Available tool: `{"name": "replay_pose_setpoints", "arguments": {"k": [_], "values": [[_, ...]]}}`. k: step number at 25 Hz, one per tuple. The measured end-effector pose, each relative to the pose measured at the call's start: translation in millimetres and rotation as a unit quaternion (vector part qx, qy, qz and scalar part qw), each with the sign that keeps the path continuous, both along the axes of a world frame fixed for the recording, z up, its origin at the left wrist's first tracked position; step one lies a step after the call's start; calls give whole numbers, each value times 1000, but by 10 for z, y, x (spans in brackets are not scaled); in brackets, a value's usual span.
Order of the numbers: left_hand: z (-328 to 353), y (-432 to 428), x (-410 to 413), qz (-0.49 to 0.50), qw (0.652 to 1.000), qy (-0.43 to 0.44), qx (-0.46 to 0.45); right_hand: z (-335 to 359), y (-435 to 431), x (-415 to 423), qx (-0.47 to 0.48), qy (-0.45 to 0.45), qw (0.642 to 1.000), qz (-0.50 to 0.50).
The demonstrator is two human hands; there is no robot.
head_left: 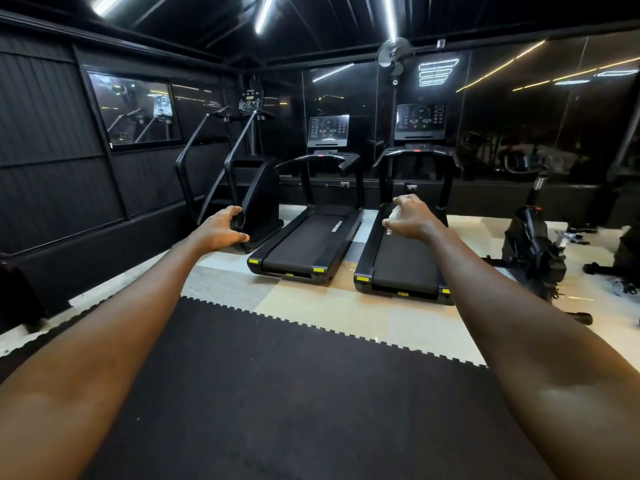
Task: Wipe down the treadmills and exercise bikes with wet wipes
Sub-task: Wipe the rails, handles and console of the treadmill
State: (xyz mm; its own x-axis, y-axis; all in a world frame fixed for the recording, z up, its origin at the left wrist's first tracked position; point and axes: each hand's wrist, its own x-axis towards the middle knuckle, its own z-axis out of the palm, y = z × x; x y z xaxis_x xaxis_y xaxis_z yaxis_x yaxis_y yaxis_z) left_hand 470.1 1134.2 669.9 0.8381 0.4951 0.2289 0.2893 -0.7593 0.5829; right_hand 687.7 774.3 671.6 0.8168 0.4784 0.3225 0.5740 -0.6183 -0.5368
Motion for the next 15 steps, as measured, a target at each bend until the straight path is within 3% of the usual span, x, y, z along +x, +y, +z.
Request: {"name": "replay_pose_setpoints", "arguments": {"k": [15], "values": [[-83,3049,3554,-29,999,-14,-13,35,3114,3355,8,9,1000,-20]]}}
